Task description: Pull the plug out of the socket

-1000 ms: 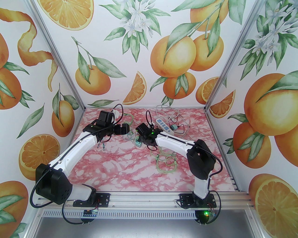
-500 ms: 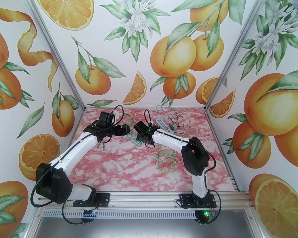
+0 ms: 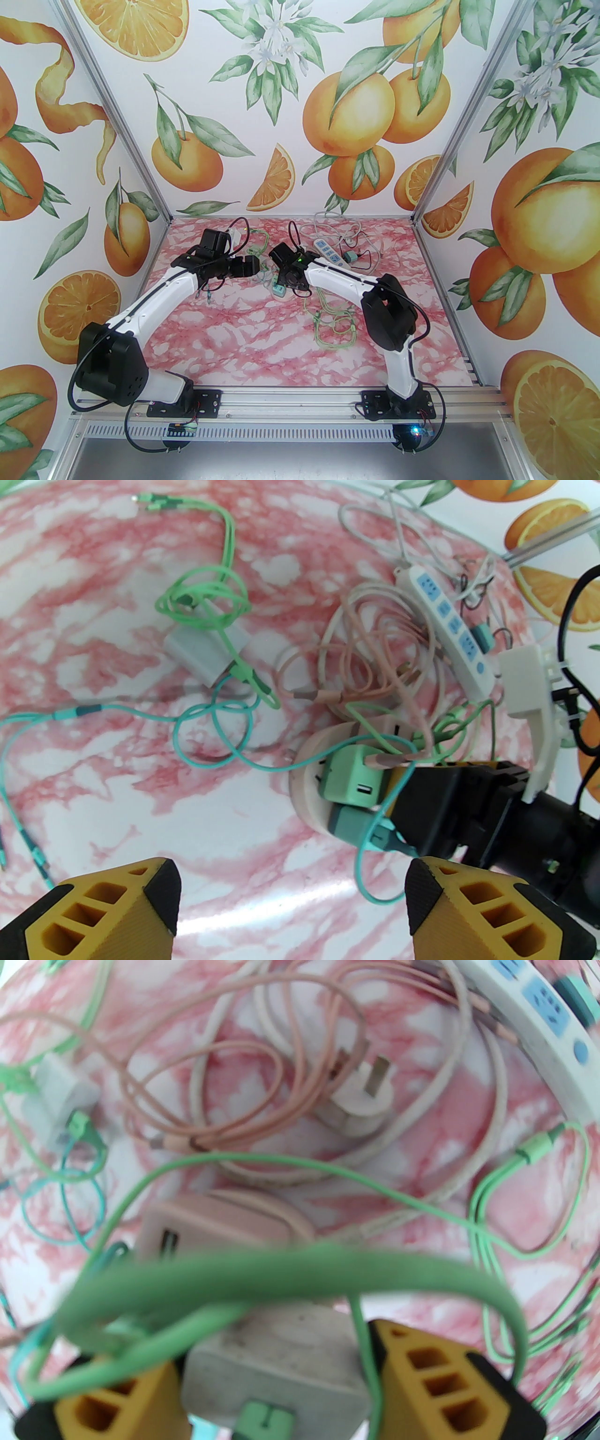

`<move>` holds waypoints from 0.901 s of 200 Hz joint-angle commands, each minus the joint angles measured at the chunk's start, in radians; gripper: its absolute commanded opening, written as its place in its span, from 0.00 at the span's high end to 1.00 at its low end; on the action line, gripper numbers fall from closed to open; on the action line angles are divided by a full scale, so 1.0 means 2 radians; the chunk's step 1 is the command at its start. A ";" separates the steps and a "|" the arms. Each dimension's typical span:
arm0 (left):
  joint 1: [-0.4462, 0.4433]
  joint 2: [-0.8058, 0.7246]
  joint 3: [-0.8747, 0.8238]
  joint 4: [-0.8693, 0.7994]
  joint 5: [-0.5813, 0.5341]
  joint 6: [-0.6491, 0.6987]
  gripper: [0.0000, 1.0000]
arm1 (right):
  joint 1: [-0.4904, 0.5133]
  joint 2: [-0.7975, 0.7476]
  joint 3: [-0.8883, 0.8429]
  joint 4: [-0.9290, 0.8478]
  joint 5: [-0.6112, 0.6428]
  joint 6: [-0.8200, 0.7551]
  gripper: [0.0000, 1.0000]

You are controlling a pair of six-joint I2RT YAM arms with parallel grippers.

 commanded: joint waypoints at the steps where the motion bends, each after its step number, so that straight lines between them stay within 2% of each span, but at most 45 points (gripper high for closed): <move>1: 0.017 0.017 -0.016 0.033 0.061 -0.019 0.21 | -0.008 -0.028 -0.028 -0.017 -0.023 -0.088 0.47; 34: 0.027 0.046 -0.037 0.067 0.118 -0.035 0.25 | -0.020 -0.043 -0.043 -0.004 -0.079 -0.160 0.47; 48: 0.027 0.061 -0.048 0.088 0.145 -0.048 0.27 | -0.020 -0.043 -0.039 -0.012 -0.080 -0.178 0.47; 87: 0.021 0.100 -0.092 0.175 0.220 -0.104 0.34 | -0.025 -0.049 -0.048 0.002 -0.090 -0.177 0.47; 180: -0.016 0.159 -0.099 0.254 0.252 -0.151 0.41 | -0.024 -0.048 -0.052 0.011 -0.092 -0.157 0.46</move>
